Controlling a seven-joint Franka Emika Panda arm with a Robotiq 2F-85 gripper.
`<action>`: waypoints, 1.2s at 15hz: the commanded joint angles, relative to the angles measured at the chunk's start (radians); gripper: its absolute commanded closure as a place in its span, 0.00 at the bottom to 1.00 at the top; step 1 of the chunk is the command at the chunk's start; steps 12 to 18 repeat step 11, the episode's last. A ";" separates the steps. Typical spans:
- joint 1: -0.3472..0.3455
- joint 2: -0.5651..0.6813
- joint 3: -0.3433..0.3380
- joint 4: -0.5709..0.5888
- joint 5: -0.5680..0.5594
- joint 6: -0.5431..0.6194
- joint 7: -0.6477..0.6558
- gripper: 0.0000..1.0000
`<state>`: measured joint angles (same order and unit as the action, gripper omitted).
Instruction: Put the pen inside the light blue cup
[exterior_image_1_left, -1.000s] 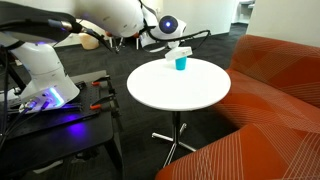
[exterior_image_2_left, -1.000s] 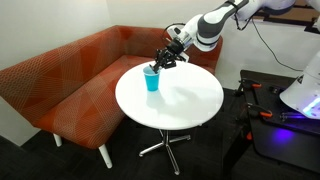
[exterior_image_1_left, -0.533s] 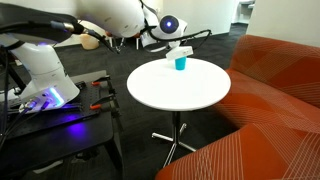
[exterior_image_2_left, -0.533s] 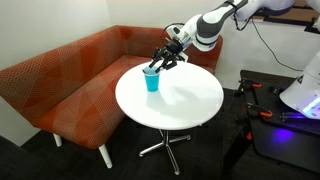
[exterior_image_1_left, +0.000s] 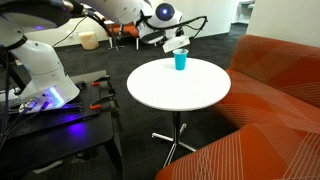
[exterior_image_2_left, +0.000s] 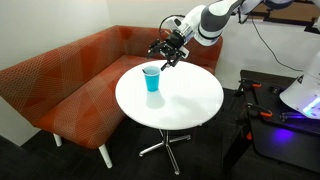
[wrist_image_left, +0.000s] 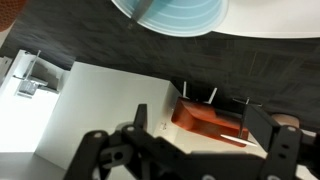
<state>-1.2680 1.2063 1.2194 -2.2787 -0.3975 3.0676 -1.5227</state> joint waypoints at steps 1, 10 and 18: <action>-0.003 -0.149 0.025 -0.094 0.009 0.064 0.068 0.00; 0.016 -0.208 0.051 -0.130 -0.030 0.093 0.073 0.00; 0.016 -0.215 0.051 -0.132 -0.031 0.095 0.073 0.00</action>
